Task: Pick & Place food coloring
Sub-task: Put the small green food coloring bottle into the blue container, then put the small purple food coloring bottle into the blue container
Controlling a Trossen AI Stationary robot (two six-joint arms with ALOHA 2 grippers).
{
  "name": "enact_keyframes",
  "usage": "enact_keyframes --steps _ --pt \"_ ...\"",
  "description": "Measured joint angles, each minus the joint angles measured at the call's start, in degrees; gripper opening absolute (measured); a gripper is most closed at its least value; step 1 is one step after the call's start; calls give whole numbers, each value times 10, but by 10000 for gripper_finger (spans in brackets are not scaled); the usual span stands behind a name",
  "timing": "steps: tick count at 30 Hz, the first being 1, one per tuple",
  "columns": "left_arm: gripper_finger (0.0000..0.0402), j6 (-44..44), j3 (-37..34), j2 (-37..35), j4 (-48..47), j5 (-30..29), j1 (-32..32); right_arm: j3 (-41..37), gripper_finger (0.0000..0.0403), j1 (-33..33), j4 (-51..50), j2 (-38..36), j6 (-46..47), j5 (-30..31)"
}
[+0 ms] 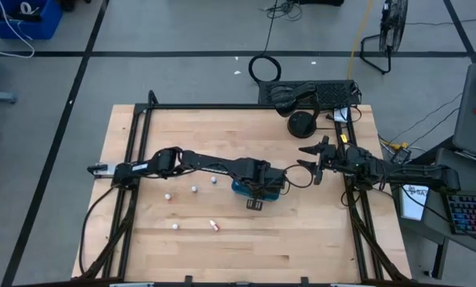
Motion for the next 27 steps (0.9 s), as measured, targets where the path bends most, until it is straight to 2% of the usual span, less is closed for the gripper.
enact_keyframes --steps 12,21,24,27 --pt "144 -2 13 -6 -3 -26 -1 0 224 0 0 0 0 0" --pt "145 -6 45 -61 -7 -48 -2 0 224 0 2 2 0 0" --pt "145 -37 46 -84 -39 -35 -5 0 224 0 2 2 0 0" --pt "145 -67 46 -102 -121 0 -17 0 224 0 2 2 0 0"
